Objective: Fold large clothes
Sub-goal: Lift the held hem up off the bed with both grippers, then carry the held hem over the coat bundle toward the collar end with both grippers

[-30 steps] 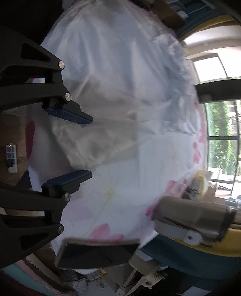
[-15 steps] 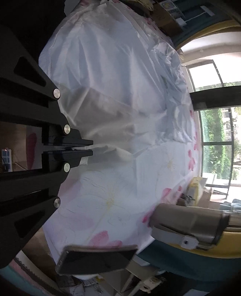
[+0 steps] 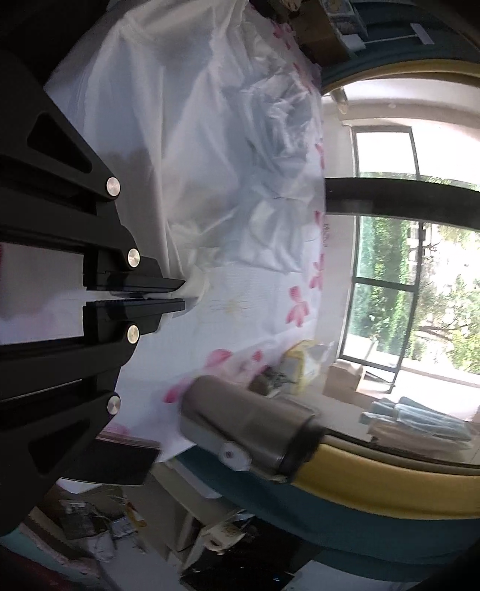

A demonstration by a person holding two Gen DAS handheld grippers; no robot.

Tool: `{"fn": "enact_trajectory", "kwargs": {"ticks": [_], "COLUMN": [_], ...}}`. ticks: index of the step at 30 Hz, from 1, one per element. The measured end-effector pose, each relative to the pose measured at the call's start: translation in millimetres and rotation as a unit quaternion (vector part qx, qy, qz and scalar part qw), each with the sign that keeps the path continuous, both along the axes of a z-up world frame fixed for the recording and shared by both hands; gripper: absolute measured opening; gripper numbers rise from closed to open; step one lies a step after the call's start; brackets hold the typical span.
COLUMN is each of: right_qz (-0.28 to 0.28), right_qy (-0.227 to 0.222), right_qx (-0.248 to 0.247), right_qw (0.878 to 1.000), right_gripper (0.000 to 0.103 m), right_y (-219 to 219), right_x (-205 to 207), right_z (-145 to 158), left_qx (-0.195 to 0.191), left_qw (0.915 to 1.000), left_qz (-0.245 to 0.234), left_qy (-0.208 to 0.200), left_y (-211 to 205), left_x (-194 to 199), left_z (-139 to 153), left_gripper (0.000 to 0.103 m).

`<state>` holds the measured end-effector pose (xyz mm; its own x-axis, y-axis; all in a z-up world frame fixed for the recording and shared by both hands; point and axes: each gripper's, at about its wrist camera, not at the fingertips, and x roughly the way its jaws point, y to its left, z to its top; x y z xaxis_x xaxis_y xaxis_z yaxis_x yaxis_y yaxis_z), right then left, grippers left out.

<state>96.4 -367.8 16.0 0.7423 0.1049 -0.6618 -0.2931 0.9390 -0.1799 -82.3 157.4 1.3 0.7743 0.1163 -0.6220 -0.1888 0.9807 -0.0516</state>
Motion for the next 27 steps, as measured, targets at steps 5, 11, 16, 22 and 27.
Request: {"fn": "enact_trajectory", "kwargs": {"ticks": [5, 11, 16, 22, 27], "right_qz": [0.004, 0.003, 0.005, 0.009, 0.013], "right_qy": [-0.016, -0.030, -0.042, -0.052, -0.064], "right_qx": [-0.002, -0.002, -0.006, 0.001, -0.007], "right_qw": [1.000, 1.000, 0.999, 0.999, 0.998], "right_gripper": [0.003, 0.003, 0.003, 0.003, 0.003], "right_y": [5.5, 5.4, 7.0, 10.9, 22.3], "right_x": [15.6, 37.7, 57.8, 90.3, 117.1], "right_z": [10.5, 18.3, 25.9, 32.1, 33.0], "left_qx": [0.011, 0.021, 0.009, 0.001, -0.013], "left_qw": [0.9998, 0.9989, 0.9975, 0.9957, 0.9941], "left_qz": [0.008, 0.017, 0.032, 0.047, 0.059], "left_qy": [-0.015, -0.039, -0.063, -0.080, -0.091], "left_y": [6.3, 13.4, 21.1, 32.4, 42.1], "left_x": [12.7, 34.9, 55.8, 79.7, 101.9], "left_z": [14.5, 26.5, 30.1, 28.9, 24.2], "left_gripper": [0.006, 0.006, 0.006, 0.006, 0.006]}}
